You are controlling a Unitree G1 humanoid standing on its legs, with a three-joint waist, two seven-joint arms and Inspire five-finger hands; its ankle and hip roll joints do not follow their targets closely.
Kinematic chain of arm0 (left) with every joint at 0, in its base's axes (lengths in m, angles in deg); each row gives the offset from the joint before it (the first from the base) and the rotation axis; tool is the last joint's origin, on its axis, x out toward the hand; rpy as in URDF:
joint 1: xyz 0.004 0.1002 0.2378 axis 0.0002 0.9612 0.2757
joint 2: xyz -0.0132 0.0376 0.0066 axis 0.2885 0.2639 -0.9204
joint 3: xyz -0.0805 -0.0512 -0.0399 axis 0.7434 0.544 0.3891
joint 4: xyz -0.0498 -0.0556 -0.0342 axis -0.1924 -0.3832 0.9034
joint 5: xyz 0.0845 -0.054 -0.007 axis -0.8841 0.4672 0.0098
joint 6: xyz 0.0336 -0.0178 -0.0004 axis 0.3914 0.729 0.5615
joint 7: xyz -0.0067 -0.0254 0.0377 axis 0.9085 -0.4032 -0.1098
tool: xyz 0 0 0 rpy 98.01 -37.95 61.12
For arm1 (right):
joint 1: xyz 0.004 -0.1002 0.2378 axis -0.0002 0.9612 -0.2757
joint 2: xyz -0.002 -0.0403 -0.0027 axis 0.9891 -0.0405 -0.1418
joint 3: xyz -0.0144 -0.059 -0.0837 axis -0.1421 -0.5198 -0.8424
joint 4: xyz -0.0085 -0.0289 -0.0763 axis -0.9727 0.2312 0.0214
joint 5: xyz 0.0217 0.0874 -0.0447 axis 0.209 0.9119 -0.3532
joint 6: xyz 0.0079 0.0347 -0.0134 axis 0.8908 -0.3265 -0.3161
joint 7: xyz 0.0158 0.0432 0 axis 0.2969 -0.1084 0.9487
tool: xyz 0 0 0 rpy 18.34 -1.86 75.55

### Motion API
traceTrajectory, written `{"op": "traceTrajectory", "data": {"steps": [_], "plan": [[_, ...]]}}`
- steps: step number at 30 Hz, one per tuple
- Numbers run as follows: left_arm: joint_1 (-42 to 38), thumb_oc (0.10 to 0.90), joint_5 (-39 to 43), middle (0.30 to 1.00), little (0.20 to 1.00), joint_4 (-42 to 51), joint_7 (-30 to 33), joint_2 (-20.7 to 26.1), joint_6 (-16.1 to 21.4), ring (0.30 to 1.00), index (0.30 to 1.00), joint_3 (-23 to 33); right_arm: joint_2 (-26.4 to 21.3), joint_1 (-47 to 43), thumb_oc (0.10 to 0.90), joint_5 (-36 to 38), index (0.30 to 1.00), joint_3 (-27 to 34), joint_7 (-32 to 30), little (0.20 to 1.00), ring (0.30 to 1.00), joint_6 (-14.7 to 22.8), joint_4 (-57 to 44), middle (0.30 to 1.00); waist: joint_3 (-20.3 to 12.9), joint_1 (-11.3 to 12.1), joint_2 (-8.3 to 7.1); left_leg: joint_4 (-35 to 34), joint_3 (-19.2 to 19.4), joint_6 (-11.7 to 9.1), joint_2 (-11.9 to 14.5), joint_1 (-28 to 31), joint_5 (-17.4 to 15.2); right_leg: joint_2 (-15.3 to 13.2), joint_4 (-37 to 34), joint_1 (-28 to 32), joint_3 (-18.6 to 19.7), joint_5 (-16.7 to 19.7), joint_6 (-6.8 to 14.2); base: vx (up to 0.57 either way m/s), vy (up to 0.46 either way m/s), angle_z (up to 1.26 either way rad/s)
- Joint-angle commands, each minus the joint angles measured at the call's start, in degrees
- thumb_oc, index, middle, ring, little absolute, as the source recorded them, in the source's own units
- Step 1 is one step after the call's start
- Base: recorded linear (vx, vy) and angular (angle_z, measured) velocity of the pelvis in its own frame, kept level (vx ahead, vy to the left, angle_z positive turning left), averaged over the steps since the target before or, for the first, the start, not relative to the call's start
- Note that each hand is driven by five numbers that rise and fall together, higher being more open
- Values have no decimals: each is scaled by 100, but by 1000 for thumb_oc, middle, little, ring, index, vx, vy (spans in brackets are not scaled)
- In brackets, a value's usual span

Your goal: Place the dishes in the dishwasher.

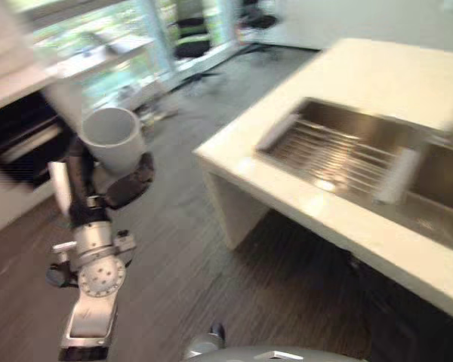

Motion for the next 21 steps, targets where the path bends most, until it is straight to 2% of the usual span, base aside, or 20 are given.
{"op": "traceTrajectory", "data": {"steps": [1,3,4,5,6,7,9,10,11,12,13,14,15,17,18,19,20,21], "plan": [[-917,400,-256,300,300,393,55,417,538,300,300,835,263,-680,800,-75,900,194,61,900,900,220,175,900,374,-480,-455,933,1710,-654,779,327,-1016,-371,-2166,1080,-143,757,786,-144,-115,365],[-889,400,-215,300,300,341,-101,411,504,300,300,647,293,-649,800,-62,900,307,56,900,900,168,352,900,293,-613,-536,1343,2902,-502,980,563,-1374,-349,-2071,1034,-829,743,627,-309,-51,269],[-881,400,-178,300,300,266,-197,399,480,300,300,535,277,-664,800,-10,900,396,38,900,900,141,416,900,253,-658,-591,1490,3313,-455,1017,736,-1552,-389,-2018,983,-1138,775,561,-265,-20,94],[-881,400,-178,300,300,266,-197,399,480,300,300,535,277,-664,800,-10,900,396,38,900,900,141,416,900,253,-658,-591,1490,3313,-455,1017,736,-1552,-389,-2018,983,-1138,775,561,-194,74,182],[-830,400,-96,300,300,166,-356,403,483,300,300,385,293,-641,800,74,900,528,7,900,900,114,492,900,234,-648,-612,1630,3463,-415,994,873,-1759,-473,-1925,990,-1467,777,530,-143,320,219],[-877,400,-185,300,300,53,-671,506,395,300,300,57,382,-533,800,336,900,759,-15,900,900,69,507,900,108,-739,-597,1155,3615,-365,838,1156,-1996,-665,-1722,990,-1954,948,582,-138,345,229],[-853,400,-236,300,300,29,-773,480,328,300,300,-53,425,-494,800,415,900,841,-28,900,900,59,449,900,39,-773,-572,675,3454,-232,592,1240,-1934,-793,-1555,998,-2101,1111,737,45,356,174],[-850,400,-449,300,300,-37,-832,542,240,300,300,-145,494,-512,800,519,900,901,-50,900,900,76,360,900,56,-773,-575,416,3158,-50,396,1279,-1989,-1043,-932,903,-2106,1294,926,123,345,200],[-866,400,-459,300,300,-41,-828,543,237,300,300,-158,499,-512,800,524,900,910,-52,900,900,73,354,900,59,-798,-597,385,3137,-8,335,1279,-1987,-1139,-830,887,-2138,1287,971,194,432,149],[-889,400,-445,300,300,-9,-923,610,213,300,300,-326,572,-522,800,644,900,979,-95,900,900,76,314,900,205,-913,-615,70,2935,159,196,1425,-2030,-1478,61,628,-1657,1591,1345,117,282,85],[-933,400,-444,300,300,-62,-950,658,239,300,300,-476,619,-546,800,709,900,991,-103,900,900,96,258,900,305,-1076,-661,-35,2707,224,88,1484,-2062,-1513,430,323,-956,1633,1525,30,265,133],[-1021,400,-530,300,300,-184,-935,711,243,300,300,-633,675,-578,800,815,900,932,-82,900,900,123,186,900,345,-1180,-723,-41,2675,305,49,1388,-1990,-1258,432,-58,-126,1602,1466,-18,86,191],[-1107,400,-550,300,300,-283,-930,707,251,300,300,-820,741,-610,800,957,900,839,-59,900,900,167,95,900,364,-1419,-727,-92,2282,250,37,1384,-1934,-633,181,-359,1037,1250,1405,28,70,184],[-1302,400,-491,300,300,-416,-982,599,291,300,300,-934,768,-617,800,1197,900,819,-79,900,900,187,68,900,368,-1578,-682,-92,1763,208,-62,1336,-1975,-97,-285,-530,2079,989,1251,196,52,125],[-1361,400,-463,300,300,-455,-1003,594,312,300,300,-955,786,-634,800,1283,900,813,-88,900,900,208,50,900,354,-1606,-706,-92,1676,207,-91,1334,-1996,-90,-602,-544,2288,963,1175,142,-14,103],[-1370,400,-460,300,300,-464,-1004,597,316,300,300,-958,789,-636,800,1290,900,812,-88,900,900,210,53,900,361,-1612,-699,-92,1667,203,-80,1344,-2004,-76,-666,-499,2274,983,1171,117,-51,120],[-1378,400,-461,300,300,-522,-967,623,313,300,300,-957,856,-596,800,1259,900,705,-113,900,900,225,26,900,338,-1506,-801,-88,1603,217,-154,1360,-2030,-190,-969,-386,2170,1132,1197,69,-21,112],[-1371,400,-460,300,300,-515,-970,631,309,300,300,-961,867,-586,800,1261,900,704,-118,900,900,227,23,900,344,-1522,-813,-88,1581,221,-163,1372,-2029,-200,-1012,-342,2147,1144,1207,96,-77,75]]}}
